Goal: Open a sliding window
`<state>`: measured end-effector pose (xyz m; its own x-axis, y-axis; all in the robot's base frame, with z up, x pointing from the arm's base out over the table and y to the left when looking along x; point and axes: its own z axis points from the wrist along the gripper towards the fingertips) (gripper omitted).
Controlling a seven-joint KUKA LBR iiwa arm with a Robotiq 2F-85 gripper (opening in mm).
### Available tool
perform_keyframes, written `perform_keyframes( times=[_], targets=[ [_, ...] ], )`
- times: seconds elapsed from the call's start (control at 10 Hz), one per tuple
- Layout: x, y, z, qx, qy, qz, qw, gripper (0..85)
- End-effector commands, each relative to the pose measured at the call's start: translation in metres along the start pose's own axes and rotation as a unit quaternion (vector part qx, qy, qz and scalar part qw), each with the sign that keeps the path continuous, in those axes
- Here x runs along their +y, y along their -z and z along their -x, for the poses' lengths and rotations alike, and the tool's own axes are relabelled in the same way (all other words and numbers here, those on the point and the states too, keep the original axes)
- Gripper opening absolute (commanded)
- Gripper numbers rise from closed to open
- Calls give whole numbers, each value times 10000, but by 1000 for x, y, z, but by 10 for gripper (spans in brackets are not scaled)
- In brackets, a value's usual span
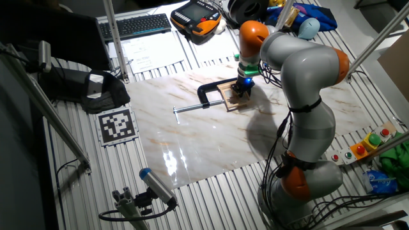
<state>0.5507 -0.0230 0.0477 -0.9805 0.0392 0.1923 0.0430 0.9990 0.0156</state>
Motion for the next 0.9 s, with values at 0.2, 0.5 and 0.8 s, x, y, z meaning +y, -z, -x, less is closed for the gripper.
perform_keyframes(
  times=[0.2,0.5,0.8],
  targets=[
    [1,1,2,6,5,-53,10000,0],
    [0,0,3,-1,7,-45,10000,0],
    [-1,0,4,-1,0,-38,10000,0]
  ],
)
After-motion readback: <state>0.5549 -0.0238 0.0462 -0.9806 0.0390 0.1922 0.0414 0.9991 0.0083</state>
